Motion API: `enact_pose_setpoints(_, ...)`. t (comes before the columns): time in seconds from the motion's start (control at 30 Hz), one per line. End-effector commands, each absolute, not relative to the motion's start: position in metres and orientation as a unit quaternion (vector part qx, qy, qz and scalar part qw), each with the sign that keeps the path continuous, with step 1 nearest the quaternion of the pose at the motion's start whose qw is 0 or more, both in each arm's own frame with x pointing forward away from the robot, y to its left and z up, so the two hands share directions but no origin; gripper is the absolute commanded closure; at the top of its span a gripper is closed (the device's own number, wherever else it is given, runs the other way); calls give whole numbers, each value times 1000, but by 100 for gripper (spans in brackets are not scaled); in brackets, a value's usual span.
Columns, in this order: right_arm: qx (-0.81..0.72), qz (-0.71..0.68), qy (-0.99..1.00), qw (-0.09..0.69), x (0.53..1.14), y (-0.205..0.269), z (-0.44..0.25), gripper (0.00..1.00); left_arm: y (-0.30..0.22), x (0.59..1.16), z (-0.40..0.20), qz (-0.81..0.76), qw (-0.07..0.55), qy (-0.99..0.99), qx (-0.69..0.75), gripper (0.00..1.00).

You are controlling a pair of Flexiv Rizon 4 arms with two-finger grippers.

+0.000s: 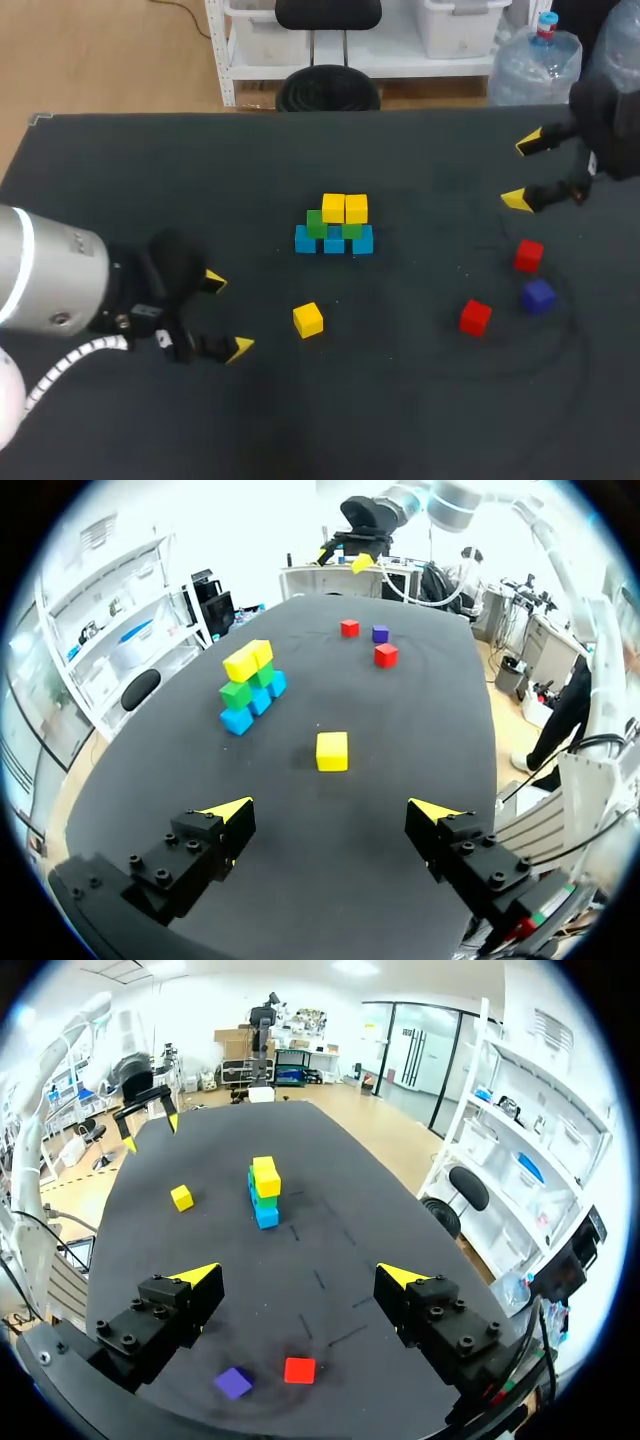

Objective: Place the blue cubes, place green cubes on the blue cubes, place the yellow cubes on the green cubes, then place the red cubes on the yellow cubes, and place purple cube on the red cubes.

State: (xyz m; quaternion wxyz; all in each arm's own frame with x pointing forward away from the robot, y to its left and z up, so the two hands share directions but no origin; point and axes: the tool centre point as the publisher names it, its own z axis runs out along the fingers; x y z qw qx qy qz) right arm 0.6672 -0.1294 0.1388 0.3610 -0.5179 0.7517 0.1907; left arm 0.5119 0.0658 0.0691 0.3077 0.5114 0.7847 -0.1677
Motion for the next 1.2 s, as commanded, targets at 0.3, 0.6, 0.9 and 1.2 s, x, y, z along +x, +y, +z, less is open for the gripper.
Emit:
enact_pose_setpoints(0.3,-518,192,750,362,668,-130,138,0,15,527,38,-157,304,797,497,0)
enact_pose_setpoints(0.6,-518,192,750,362,668,-130,138,0,-10,533,30,-163,318,797,488,0)
enact_pose_setpoints(0.9,-518,192,750,362,668,-130,138,0,-24,535,16,-174,320,795,485,0)
enact_pose_setpoints(1.2,-518,192,750,362,668,-130,138,0,-16,543,5,-175,312,794,491,0)
